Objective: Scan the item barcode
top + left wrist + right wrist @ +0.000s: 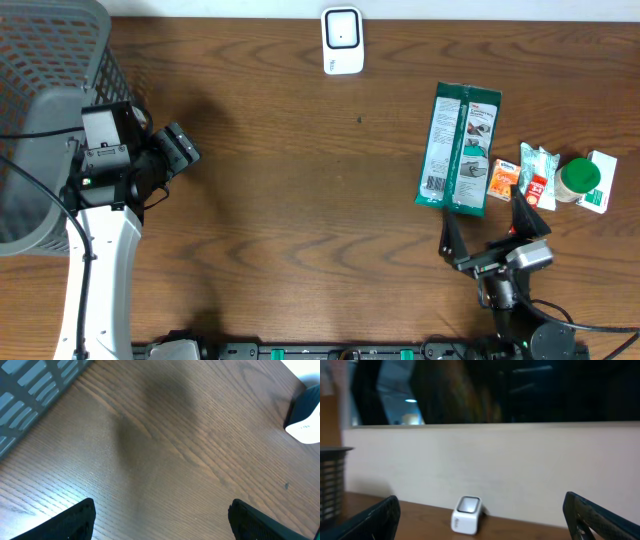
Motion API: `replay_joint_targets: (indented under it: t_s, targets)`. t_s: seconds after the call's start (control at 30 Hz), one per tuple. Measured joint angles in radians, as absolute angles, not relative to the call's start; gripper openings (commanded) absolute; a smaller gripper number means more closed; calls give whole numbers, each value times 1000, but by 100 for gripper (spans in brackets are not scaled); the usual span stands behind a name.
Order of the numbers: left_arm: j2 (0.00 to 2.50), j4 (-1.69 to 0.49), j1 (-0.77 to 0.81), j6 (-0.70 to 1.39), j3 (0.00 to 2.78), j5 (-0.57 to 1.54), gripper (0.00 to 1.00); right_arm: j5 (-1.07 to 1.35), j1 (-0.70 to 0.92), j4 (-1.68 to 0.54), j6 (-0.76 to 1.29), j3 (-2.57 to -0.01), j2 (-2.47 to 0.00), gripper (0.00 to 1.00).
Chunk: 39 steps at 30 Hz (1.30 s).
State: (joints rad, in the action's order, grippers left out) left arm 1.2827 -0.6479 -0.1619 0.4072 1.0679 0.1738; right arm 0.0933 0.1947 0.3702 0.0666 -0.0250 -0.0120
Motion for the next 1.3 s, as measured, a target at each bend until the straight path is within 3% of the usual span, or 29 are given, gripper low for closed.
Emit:
replay_joint_targets:
  t_s: [0.27, 0.63, 1.3]
  targets:
    - [1283, -648, -162, 407, 1068, 174, 86, 67, 146, 217, 79, -7, -11, 99]
    - [1283, -648, -162, 407, 1068, 174, 86, 62, 146, -67, -201, -7, -11, 99]
    - [1283, -648, -162, 407, 1068, 174, 86, 53, 146, -67, -297, -7, -12, 99]
